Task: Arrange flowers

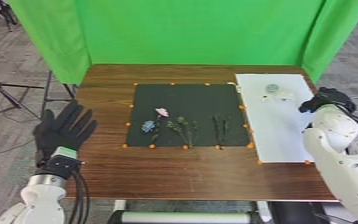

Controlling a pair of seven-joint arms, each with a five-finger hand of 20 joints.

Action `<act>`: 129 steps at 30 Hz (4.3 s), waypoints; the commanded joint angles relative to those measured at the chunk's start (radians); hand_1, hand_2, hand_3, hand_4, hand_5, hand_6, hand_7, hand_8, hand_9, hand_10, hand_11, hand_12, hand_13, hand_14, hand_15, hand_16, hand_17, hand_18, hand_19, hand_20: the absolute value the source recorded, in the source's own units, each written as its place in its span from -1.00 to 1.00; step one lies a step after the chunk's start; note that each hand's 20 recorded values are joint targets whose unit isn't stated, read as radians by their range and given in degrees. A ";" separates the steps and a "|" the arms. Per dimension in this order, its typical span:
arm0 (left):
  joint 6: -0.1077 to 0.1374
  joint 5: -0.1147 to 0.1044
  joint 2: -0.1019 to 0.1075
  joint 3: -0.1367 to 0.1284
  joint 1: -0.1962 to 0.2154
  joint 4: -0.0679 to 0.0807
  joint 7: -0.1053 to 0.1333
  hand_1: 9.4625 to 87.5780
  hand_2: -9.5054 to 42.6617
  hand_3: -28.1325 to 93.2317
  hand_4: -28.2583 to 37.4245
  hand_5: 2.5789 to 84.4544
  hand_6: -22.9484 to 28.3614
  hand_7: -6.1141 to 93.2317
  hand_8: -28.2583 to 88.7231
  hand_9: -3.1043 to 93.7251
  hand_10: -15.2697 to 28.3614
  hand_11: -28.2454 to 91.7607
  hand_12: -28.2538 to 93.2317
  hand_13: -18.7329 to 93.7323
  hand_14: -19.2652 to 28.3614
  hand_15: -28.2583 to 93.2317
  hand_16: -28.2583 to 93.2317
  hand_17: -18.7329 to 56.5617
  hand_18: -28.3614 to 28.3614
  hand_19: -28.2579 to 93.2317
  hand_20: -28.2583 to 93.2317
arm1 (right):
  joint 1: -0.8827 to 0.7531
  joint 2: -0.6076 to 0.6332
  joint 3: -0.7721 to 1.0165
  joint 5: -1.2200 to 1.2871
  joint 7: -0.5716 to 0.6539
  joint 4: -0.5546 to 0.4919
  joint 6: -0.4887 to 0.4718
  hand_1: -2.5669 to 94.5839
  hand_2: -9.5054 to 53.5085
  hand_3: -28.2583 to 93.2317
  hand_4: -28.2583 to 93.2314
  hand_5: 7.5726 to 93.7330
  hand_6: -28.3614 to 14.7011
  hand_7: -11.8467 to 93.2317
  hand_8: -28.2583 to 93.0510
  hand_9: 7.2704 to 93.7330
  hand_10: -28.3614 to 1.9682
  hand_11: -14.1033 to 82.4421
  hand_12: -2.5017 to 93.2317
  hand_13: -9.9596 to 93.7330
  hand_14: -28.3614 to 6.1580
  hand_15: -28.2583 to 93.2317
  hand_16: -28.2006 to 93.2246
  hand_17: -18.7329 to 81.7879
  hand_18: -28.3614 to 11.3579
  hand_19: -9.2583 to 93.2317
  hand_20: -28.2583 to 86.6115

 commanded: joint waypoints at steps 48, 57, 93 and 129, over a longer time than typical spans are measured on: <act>0.001 0.067 -0.027 -0.005 0.029 0.003 -0.025 -0.73 -0.20 0.64 -1.00 -0.09 0.12 -0.58 -0.67 -0.24 0.21 -0.25 -0.35 -0.26 0.37 -0.01 -0.63 -0.67 0.49 0.01 -0.34 | 0.235 -0.242 -0.664 -0.386 -0.442 -0.123 0.114 0.31 -1.00 0.61 -1.00 0.66 0.32 -0.27 -0.43 0.92 0.32 -0.54 -0.08 0.68 0.34 0.26 0.20 0.17 -0.75 0.91 0.28; 0.029 0.060 -0.022 0.010 0.009 0.004 -0.028 -0.73 -0.20 0.64 -1.00 -0.09 0.13 -0.58 -0.67 -0.26 0.21 -0.25 -0.35 -0.26 0.38 -0.01 -0.64 -0.68 0.49 0.01 -0.34 | 0.192 -0.279 -0.662 -0.373 -0.439 -0.122 0.073 0.31 -1.00 0.61 -1.00 0.65 0.31 -0.27 -0.44 0.91 0.30 -0.53 -0.08 0.68 0.33 0.28 0.19 0.17 -0.76 0.92 0.28; 0.024 0.031 -0.017 0.011 0.006 0.004 -0.016 -0.64 -0.31 0.66 -1.00 -0.17 0.14 -0.56 -0.68 -0.30 0.18 -0.25 -0.35 -0.28 0.36 -0.02 -0.63 -0.68 0.49 0.01 -0.34 | 0.145 -0.253 -0.507 -0.224 -0.298 -0.242 0.009 -0.11 -1.00 0.70 -1.00 0.14 0.04 -0.49 -0.71 0.26 -0.29 -0.44 -0.61 0.48 -0.04 0.34 -0.08 0.11 -0.87 0.92 0.22; 0.020 0.022 -0.013 -0.002 0.043 -0.015 -0.007 -0.64 -0.27 0.66 -1.00 -0.17 0.15 -0.56 -0.68 -0.27 0.21 -0.23 -0.36 -0.27 0.37 0.00 -0.64 -0.67 0.48 0.02 -0.34 | 0.266 -0.150 -0.310 -0.040 -0.185 0.186 -0.091 0.22 -1.00 0.82 -1.00 0.03 0.09 -0.45 -0.75 0.04 0.02 -0.44 -0.68 0.13 -0.02 0.08 -0.35 -0.09 -0.58 0.61 -0.06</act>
